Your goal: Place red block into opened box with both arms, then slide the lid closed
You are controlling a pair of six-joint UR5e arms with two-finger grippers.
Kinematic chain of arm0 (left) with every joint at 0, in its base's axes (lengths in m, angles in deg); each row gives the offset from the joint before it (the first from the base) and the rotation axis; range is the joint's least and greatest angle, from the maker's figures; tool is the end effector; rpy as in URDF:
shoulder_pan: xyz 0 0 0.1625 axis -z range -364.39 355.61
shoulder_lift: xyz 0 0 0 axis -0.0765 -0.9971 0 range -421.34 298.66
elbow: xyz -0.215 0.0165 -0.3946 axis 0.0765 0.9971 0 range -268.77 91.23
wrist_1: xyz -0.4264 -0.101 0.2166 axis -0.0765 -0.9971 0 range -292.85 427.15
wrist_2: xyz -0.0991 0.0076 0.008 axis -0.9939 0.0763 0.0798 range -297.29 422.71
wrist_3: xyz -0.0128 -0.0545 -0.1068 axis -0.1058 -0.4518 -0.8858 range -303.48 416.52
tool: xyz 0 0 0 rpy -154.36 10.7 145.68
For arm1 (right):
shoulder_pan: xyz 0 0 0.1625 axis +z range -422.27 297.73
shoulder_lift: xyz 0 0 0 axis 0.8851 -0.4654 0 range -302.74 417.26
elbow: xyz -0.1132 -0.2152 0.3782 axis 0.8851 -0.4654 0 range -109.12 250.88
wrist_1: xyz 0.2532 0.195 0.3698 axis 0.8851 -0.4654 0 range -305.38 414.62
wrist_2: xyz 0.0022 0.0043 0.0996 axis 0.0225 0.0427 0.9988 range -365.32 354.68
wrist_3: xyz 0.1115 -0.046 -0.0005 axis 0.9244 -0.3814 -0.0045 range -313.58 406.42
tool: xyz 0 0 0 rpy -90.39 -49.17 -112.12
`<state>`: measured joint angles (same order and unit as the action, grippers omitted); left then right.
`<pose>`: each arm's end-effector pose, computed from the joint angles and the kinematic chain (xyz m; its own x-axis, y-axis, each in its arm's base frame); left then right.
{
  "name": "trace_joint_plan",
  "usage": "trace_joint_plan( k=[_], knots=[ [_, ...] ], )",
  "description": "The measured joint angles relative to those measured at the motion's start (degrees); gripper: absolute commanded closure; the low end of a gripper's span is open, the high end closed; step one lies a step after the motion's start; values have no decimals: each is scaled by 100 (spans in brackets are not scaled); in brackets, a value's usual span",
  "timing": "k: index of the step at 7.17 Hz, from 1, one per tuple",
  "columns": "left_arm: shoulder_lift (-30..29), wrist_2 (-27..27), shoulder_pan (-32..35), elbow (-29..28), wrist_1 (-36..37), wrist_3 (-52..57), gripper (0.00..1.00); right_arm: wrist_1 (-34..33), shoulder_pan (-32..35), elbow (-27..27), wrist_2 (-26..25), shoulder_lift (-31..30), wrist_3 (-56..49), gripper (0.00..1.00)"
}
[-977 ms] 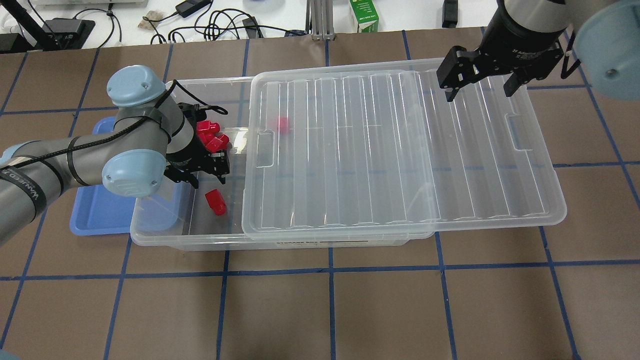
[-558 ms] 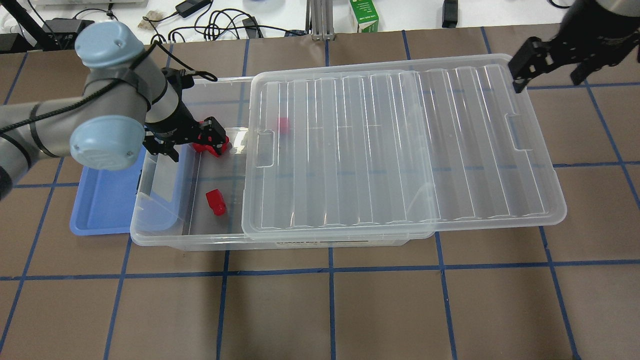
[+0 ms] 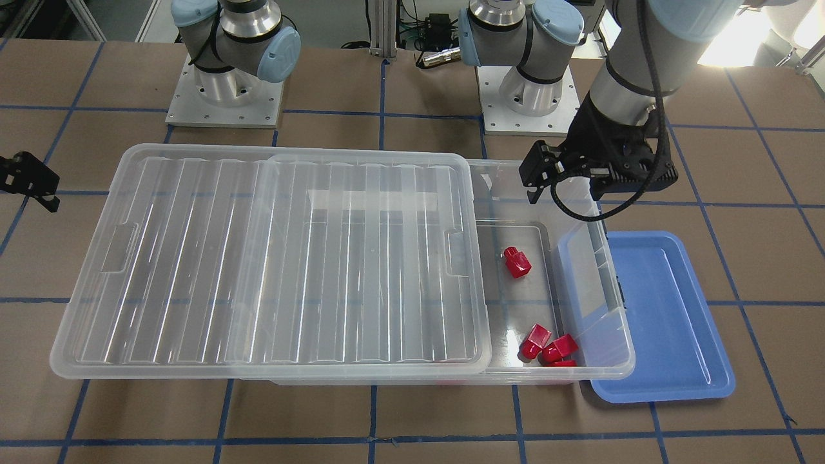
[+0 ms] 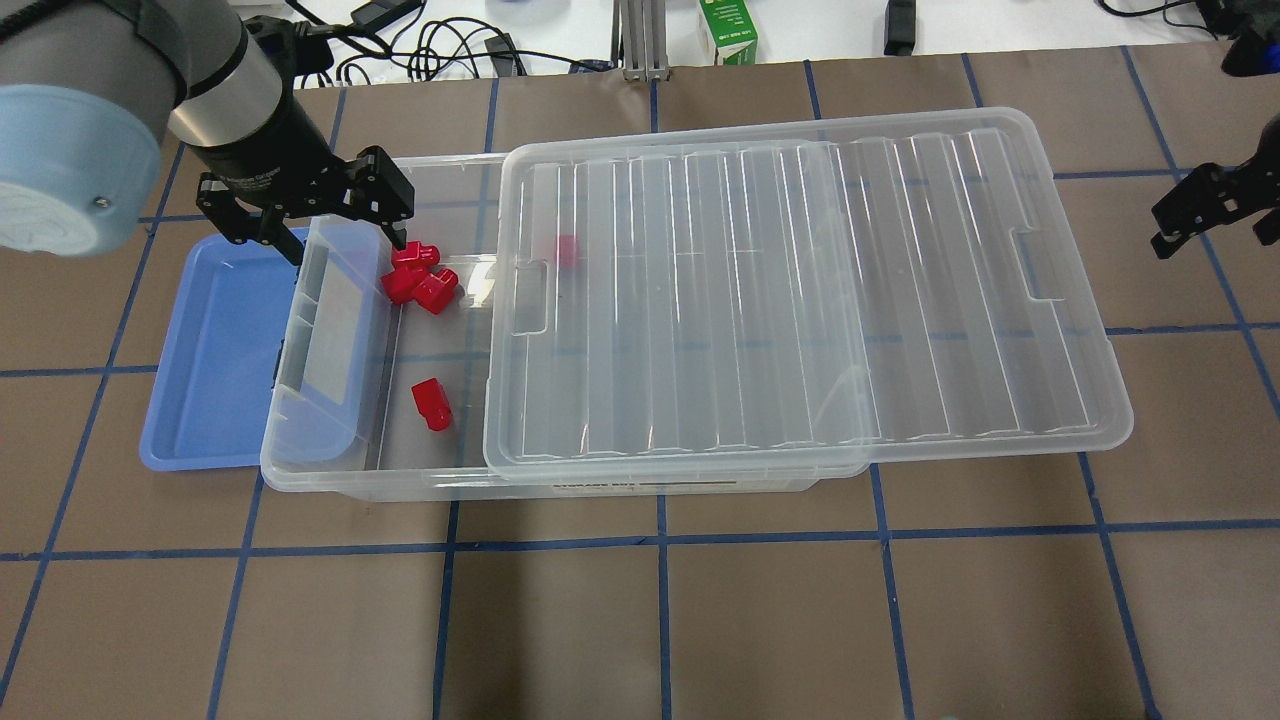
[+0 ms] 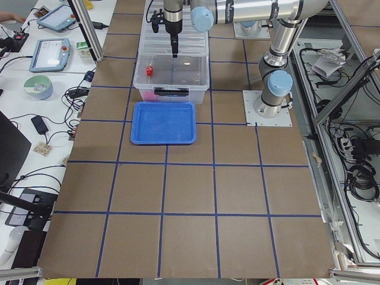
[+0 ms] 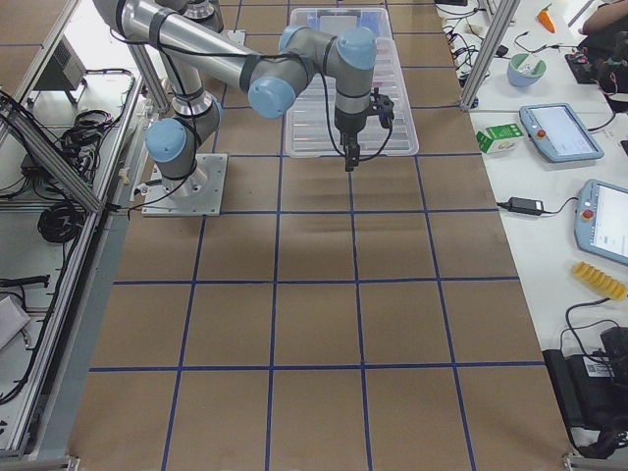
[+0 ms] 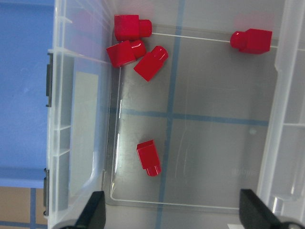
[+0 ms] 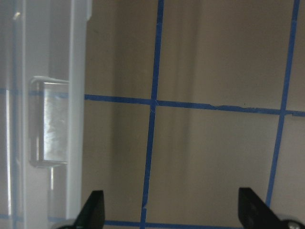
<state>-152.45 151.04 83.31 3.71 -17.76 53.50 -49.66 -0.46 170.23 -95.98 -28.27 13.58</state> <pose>-0.1133 -0.5859 0.4648 -0.9953 -0.0919 0.0304 -0.0927 0.9954 -0.0246 -0.1637 -0.5844 0.3787 -0.9966 -0.0809 0.0141 -0.0809 0.9967 -0.0007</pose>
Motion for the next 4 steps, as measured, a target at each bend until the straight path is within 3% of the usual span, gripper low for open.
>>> trace_joint_plan(
  k=[4],
  knots=[
    [284,-26,5,52,-117,657,0,-446,93,250,64,452,339,0]
  ],
)
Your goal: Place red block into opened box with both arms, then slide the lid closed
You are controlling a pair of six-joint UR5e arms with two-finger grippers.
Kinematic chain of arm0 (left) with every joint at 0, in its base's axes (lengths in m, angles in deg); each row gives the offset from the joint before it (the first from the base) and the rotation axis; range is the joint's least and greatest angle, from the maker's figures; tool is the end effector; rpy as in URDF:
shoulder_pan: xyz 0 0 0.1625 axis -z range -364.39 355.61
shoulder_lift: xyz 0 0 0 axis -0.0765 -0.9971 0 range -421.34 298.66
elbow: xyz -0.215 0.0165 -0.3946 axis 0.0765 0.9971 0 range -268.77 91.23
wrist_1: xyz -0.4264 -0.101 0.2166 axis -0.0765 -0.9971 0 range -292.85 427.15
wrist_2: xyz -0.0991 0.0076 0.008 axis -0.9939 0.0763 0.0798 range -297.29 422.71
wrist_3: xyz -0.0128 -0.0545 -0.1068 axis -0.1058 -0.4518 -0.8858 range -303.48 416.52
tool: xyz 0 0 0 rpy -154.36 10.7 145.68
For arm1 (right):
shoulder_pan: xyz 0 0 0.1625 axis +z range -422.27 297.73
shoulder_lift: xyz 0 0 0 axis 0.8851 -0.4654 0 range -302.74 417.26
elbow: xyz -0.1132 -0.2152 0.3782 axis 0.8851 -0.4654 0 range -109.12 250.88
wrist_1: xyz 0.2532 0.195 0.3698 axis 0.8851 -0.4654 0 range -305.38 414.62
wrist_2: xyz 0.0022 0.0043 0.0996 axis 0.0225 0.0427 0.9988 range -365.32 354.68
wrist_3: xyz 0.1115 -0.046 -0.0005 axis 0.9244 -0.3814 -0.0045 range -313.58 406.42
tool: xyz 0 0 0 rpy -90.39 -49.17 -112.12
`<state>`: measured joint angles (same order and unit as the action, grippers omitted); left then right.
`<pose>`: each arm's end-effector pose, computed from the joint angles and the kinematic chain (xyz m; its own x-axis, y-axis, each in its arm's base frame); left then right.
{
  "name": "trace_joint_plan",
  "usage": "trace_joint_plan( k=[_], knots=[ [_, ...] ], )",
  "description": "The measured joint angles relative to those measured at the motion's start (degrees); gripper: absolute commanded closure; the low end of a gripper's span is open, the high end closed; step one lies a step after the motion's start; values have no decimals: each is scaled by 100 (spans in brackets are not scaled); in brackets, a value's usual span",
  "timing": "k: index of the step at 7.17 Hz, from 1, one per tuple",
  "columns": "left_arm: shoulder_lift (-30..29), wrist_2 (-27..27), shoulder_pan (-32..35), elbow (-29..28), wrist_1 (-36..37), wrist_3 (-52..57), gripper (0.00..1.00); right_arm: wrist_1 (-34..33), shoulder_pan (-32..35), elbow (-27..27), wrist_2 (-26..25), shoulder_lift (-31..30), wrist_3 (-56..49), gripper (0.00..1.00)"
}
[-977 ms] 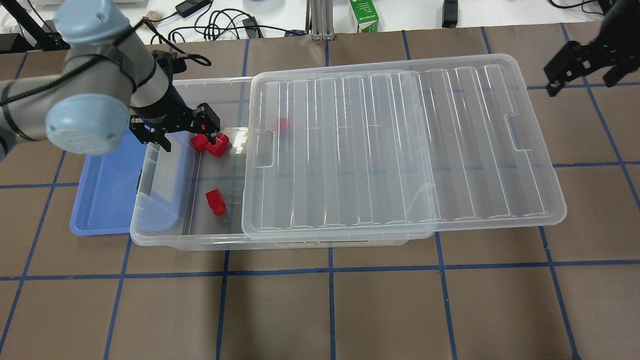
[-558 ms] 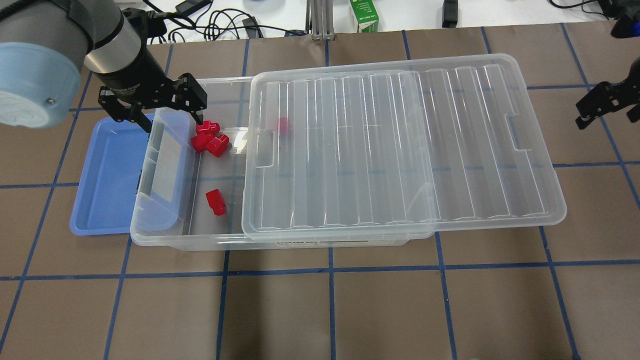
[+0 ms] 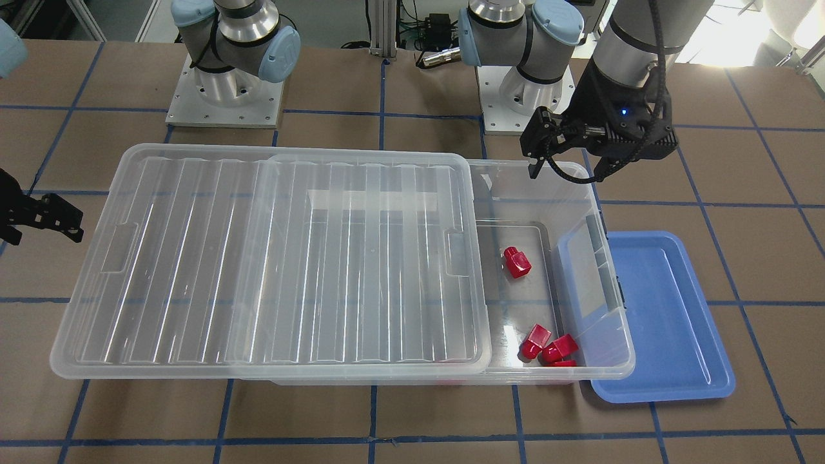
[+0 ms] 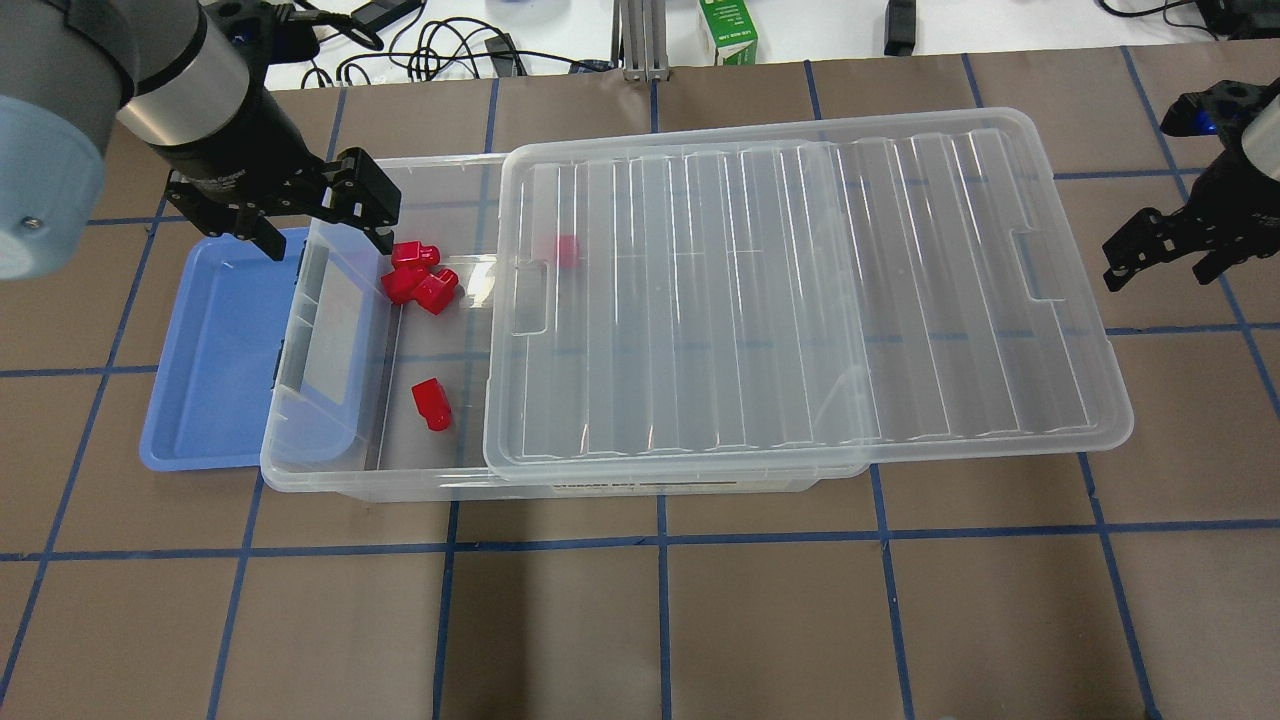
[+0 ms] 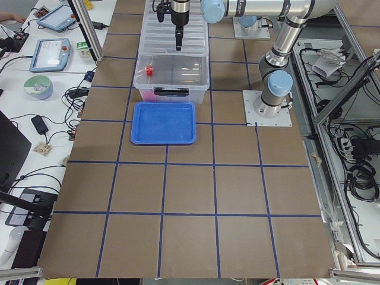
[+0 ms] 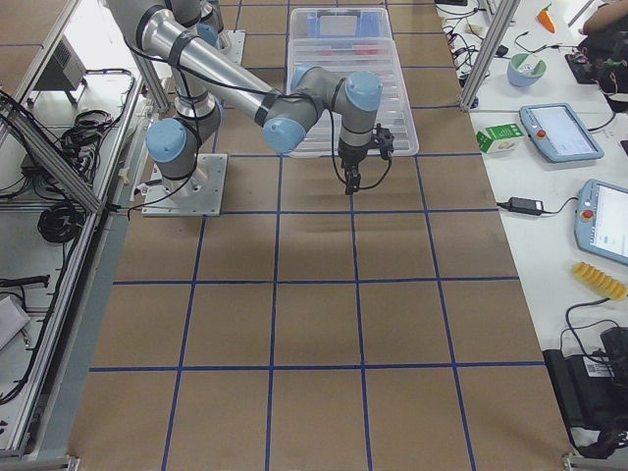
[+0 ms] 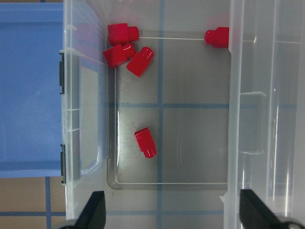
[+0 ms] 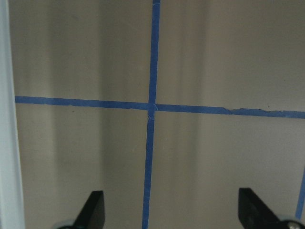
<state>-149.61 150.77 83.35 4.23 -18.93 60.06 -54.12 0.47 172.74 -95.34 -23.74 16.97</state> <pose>-0.1151 -0.5668 0.4858 -0.9992 0.0238 0.0308 0.0223 0.9986 -0.0482 -0.1587 -0.5988 0.3150 -0.9991 -0.0378 -0.0179 -0.0384 0.9987 0.0321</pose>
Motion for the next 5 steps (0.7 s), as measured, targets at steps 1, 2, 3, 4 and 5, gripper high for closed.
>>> trace_joint_plan(
  k=[1,2,3,4,5],
  knots=[
    [25,12,3,-22,-111,40,0,13,131,5,9,-8,221,0],
    [67,29,5,-62,-286,49,0,10,320,11,14,-19,428,0],
    [70,33,6,-125,-436,39,0,8,485,15,15,-25,562,0],
    [37,37,4,-227,-534,25,0,24,601,28,18,-30,664,0],
    [11,43,1,-317,-613,19,0,28,720,48,22,-34,745,0]
  ],
)
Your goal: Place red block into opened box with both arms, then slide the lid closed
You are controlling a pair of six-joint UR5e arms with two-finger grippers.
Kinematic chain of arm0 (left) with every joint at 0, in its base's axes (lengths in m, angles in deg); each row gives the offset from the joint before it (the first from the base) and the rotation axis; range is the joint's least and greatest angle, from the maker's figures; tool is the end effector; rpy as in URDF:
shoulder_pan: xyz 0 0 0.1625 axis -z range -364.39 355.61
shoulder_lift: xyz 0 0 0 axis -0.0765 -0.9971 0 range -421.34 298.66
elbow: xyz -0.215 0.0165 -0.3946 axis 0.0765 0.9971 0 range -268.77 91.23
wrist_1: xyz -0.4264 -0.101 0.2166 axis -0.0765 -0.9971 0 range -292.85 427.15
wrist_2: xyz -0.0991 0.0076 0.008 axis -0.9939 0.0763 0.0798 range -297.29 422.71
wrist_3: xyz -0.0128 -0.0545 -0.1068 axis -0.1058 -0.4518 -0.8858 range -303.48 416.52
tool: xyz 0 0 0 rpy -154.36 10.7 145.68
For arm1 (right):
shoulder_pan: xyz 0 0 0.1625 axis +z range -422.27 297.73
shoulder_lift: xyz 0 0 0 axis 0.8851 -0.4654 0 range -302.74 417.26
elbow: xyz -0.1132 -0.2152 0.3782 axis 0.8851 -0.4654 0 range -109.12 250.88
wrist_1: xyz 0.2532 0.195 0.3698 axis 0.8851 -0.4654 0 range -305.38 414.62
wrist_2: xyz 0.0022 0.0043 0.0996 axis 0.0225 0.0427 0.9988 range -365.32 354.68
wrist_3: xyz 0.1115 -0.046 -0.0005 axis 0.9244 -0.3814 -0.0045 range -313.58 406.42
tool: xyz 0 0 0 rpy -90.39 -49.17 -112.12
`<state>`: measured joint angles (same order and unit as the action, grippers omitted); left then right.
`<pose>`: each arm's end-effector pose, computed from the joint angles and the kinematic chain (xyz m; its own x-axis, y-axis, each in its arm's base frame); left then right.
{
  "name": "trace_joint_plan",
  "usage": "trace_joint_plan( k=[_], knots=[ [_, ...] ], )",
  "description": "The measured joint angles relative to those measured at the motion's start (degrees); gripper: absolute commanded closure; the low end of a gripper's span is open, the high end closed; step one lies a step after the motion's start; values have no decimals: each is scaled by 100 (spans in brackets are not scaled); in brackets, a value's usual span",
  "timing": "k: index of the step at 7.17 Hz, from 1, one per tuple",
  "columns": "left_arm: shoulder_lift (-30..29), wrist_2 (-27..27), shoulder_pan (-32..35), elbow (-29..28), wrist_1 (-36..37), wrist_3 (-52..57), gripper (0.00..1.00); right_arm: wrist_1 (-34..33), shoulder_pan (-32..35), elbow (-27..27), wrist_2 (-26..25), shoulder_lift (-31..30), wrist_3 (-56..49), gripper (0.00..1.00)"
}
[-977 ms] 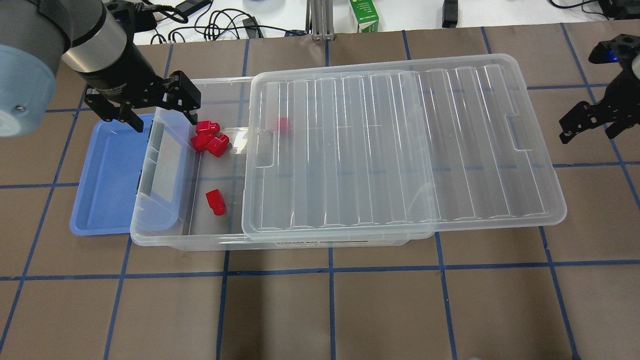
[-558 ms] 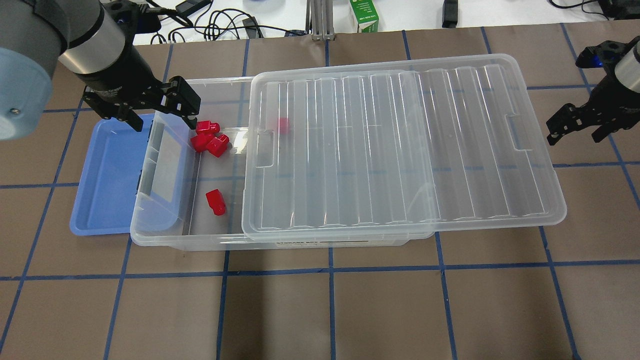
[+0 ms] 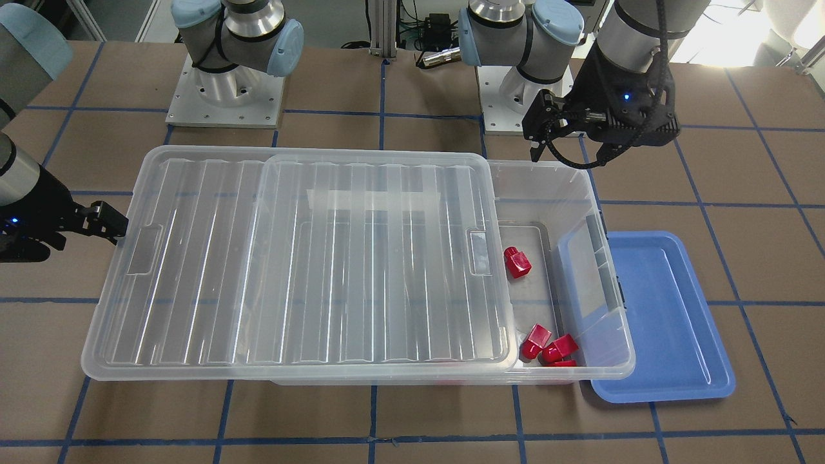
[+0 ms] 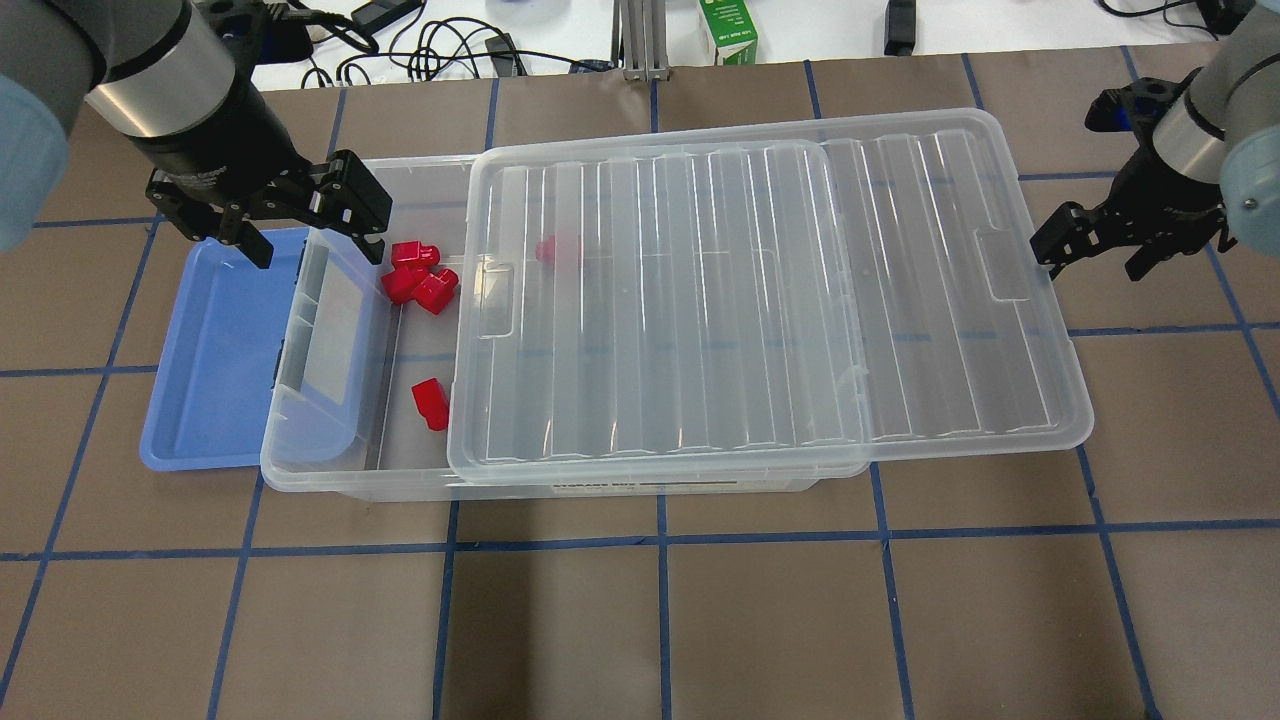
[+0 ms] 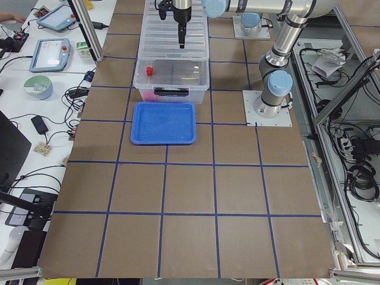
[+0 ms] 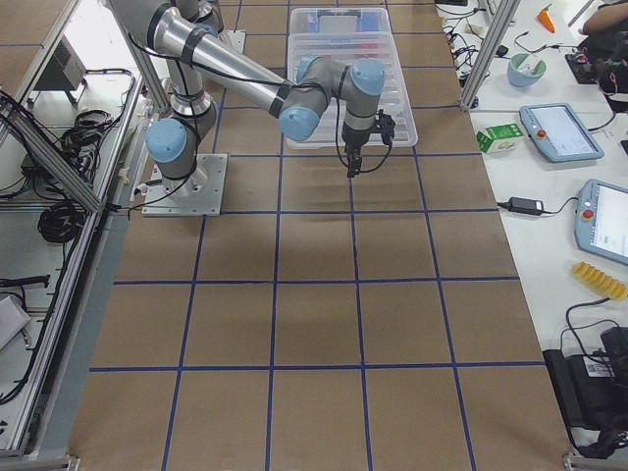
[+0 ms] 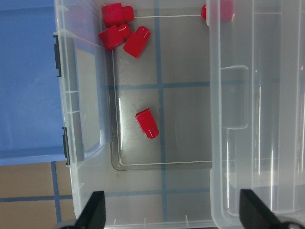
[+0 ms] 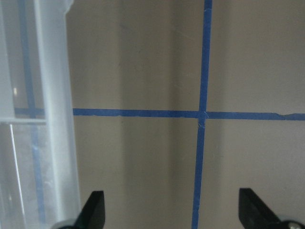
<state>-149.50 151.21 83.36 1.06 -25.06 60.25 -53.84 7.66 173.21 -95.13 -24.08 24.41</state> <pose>-0.1145 -0.5598 0.5076 -0.9993 0.0257 0.0262 0.0258 0.9997 0.0018 -0.0808 -0.6104 0.3137 -0.9993 -0.0333 -0.0196 -0.0340 0.9986 0.0394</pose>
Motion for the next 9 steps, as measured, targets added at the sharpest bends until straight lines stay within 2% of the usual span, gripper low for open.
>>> trace_joint_plan(
  k=[6,9],
  knots=[
    [-22,10,-4,-78,-81,-4,0,-54,1223,0,30,2,975,0],
    [-31,9,-4,-88,-79,-4,0,-51,1431,-2,79,-14,1071,0]
  ],
)
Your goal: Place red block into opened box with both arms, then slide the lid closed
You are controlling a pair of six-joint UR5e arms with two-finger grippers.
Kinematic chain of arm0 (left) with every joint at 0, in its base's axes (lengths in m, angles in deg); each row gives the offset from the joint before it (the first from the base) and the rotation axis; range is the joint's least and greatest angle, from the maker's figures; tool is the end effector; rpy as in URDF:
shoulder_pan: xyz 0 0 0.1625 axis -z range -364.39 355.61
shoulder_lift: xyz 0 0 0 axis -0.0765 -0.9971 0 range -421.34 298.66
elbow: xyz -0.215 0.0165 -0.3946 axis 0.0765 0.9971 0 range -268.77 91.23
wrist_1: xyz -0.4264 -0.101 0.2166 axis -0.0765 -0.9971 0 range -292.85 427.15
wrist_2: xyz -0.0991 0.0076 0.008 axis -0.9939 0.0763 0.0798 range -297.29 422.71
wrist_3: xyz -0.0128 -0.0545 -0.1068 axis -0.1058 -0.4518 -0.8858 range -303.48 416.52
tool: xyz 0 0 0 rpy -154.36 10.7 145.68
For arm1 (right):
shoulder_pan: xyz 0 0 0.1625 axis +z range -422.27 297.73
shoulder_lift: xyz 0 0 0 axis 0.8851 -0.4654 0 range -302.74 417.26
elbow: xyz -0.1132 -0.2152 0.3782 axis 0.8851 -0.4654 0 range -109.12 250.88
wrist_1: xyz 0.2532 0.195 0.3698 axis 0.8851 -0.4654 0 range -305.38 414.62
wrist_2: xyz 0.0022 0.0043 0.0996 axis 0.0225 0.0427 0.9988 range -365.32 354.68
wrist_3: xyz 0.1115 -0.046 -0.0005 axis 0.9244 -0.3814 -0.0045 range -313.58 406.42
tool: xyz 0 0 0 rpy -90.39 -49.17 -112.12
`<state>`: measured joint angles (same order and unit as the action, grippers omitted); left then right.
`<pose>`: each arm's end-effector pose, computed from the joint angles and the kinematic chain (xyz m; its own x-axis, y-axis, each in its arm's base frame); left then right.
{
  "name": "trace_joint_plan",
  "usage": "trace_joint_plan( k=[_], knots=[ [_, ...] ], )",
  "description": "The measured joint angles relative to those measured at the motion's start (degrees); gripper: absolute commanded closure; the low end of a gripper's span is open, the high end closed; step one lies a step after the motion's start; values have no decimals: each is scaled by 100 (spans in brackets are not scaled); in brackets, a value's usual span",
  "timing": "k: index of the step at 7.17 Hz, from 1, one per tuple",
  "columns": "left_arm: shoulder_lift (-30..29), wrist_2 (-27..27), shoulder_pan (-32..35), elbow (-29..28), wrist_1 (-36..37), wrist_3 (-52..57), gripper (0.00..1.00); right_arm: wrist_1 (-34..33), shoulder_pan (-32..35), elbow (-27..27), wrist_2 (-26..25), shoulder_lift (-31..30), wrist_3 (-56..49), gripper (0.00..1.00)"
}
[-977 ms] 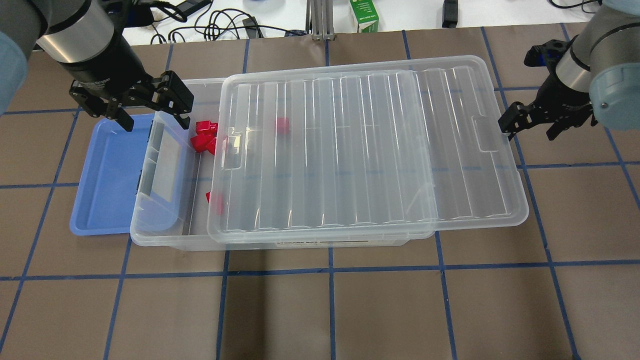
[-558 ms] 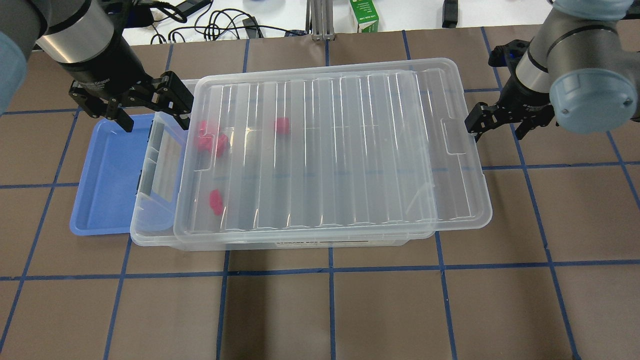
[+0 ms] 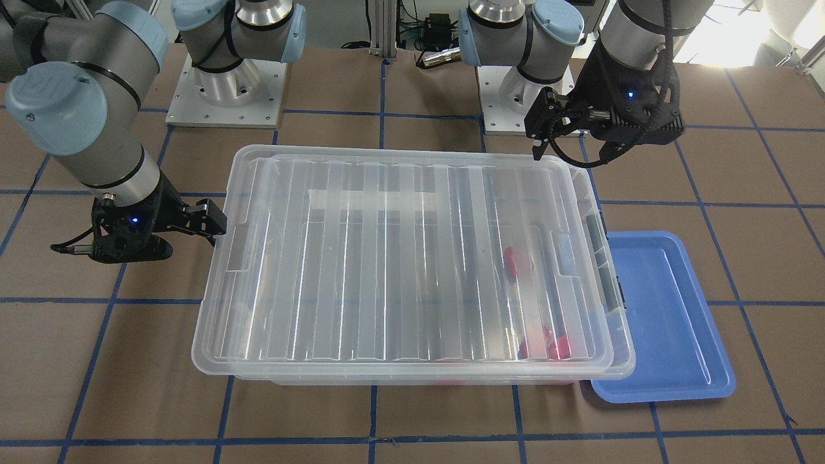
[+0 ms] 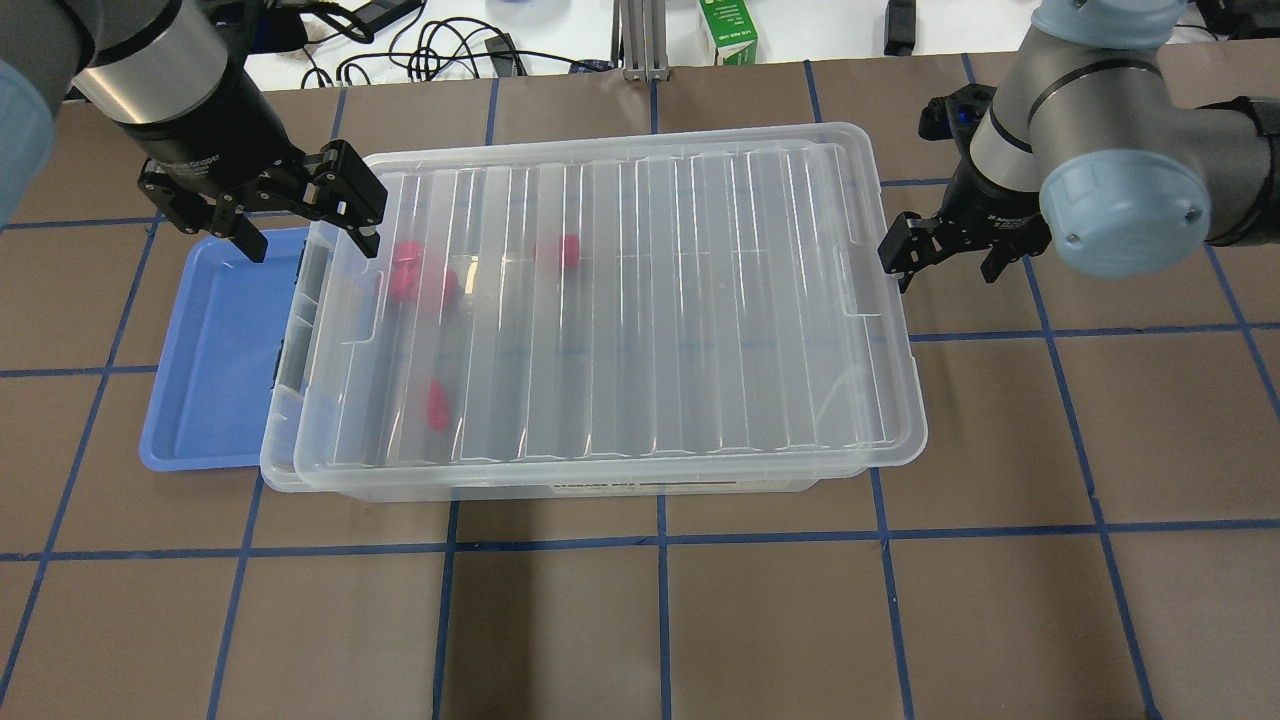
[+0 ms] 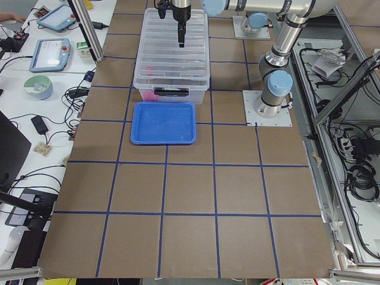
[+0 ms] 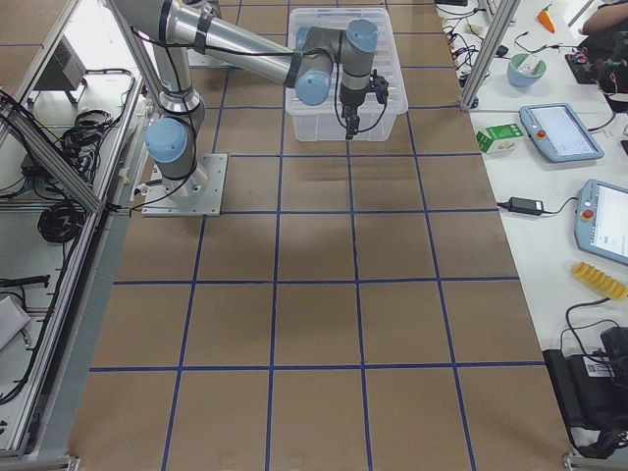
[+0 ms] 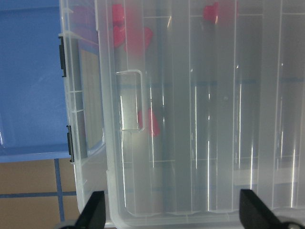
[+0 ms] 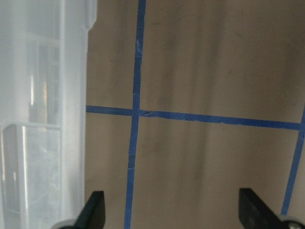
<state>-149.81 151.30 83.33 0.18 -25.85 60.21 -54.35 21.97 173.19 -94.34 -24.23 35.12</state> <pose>-0.1140 -0.5616 0.5119 -0.9994 0.0244 0.0249 0.0246 0.9997 0.0058 0.0742 -0.6124 0.3164 -0.9951 -0.0958 -0.0231 -0.0964 0.9949 0.0281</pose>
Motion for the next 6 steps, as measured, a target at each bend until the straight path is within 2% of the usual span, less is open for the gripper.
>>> trace_joint_plan(
  k=[3,4,6],
  knots=[
    [17,0,-6,-8,1,0,0,66,55,-278,35,-64,1,0],
    [31,2,-7,-9,3,2,0,322,160,-604,44,-219,33,0],
    [51,4,-9,-13,9,6,0,1303,585,-1434,33,-535,400,0]
  ],
)
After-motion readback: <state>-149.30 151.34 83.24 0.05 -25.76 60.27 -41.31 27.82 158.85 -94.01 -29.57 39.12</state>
